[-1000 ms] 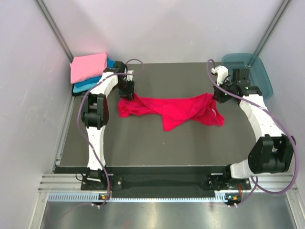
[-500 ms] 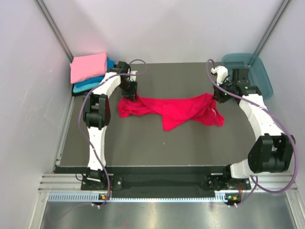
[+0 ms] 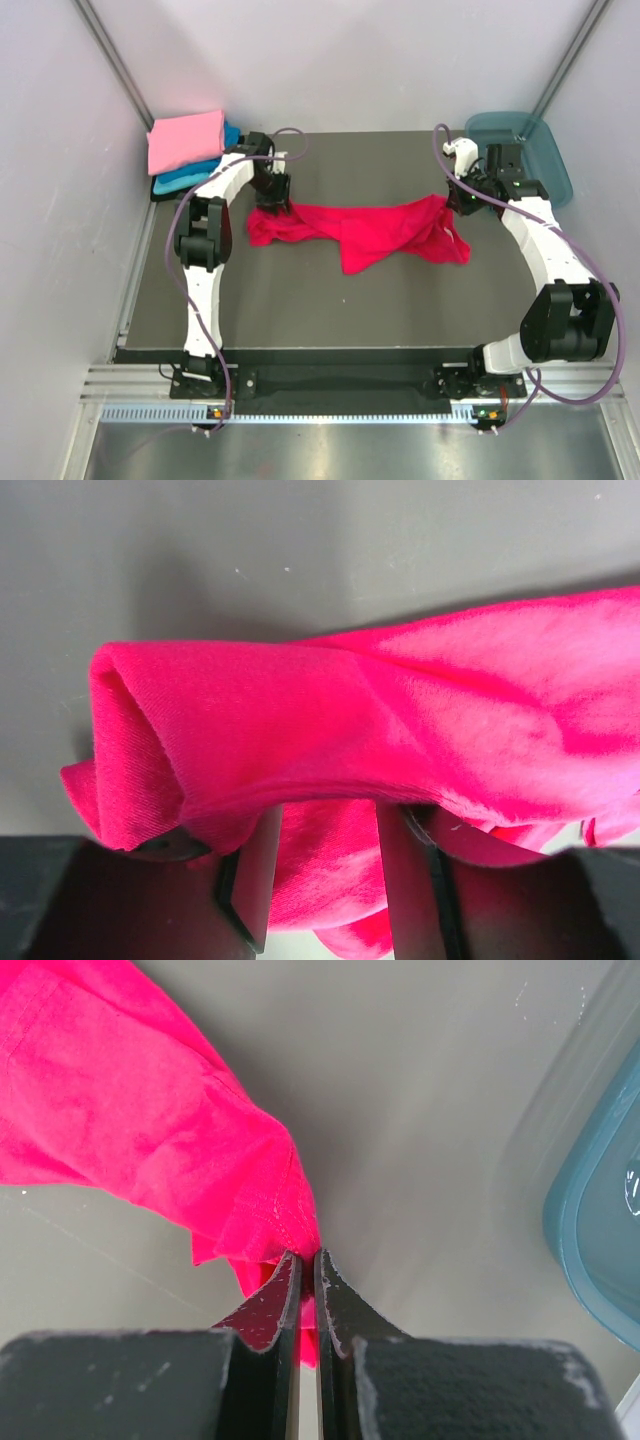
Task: Fold and stack the t-shirts
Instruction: Flatten the tshirt out
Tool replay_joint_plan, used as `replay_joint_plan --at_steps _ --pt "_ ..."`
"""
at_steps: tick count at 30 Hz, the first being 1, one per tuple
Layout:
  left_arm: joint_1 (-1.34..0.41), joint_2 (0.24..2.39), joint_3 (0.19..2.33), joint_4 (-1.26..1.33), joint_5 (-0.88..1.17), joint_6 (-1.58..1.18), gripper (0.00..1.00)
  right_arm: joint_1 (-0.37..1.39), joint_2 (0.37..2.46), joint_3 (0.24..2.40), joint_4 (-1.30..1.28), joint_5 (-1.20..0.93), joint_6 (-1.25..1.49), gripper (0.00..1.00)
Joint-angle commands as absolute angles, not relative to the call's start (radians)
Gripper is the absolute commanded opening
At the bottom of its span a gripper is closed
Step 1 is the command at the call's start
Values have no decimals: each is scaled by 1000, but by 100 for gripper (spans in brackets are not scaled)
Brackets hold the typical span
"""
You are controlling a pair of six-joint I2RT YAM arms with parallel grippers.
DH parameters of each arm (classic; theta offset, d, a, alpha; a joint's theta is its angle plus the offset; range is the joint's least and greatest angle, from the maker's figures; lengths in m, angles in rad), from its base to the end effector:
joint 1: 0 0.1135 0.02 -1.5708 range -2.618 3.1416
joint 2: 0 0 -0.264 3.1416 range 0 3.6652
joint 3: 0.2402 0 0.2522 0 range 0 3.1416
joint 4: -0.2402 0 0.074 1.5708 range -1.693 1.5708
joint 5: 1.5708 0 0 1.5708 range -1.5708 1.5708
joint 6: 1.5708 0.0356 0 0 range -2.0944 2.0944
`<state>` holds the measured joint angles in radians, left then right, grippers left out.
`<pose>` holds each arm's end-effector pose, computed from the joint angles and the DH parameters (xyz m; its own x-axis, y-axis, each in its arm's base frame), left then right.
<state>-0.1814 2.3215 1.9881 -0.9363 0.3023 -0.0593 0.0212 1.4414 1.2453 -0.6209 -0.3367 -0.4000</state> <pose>0.4734 -0.0976 0.1799 -0.9530 0.1173 -0.2792 0.2030 0.9316 -0.3014 0.3112 0.0184 0.3080 -0.5756 -0.3798 -0.7242 -0.5105 0.8587 -0.0447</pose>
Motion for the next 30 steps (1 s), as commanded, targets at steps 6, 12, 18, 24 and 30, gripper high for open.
replay_joint_plan --at_steps 6,12,18,24,30 --pt "-190 2324 2048 -893 305 -100 46 9 1419 1256 -591 -341 -408 0" --pt "-196 2345 2065 -890 299 -103 43 9 1419 1249 -589 -341 -408 0" --pt "-199 2365 2074 -888 278 -104 41 9 1430 1258 -584 -341 -408 0" --pt "-201 2382 2098 -893 268 -98 31 11 1428 1253 -583 -339 -408 0" --pt "-199 2355 2106 -899 264 -83 12 11 1420 1240 -581 -337 -411 0"
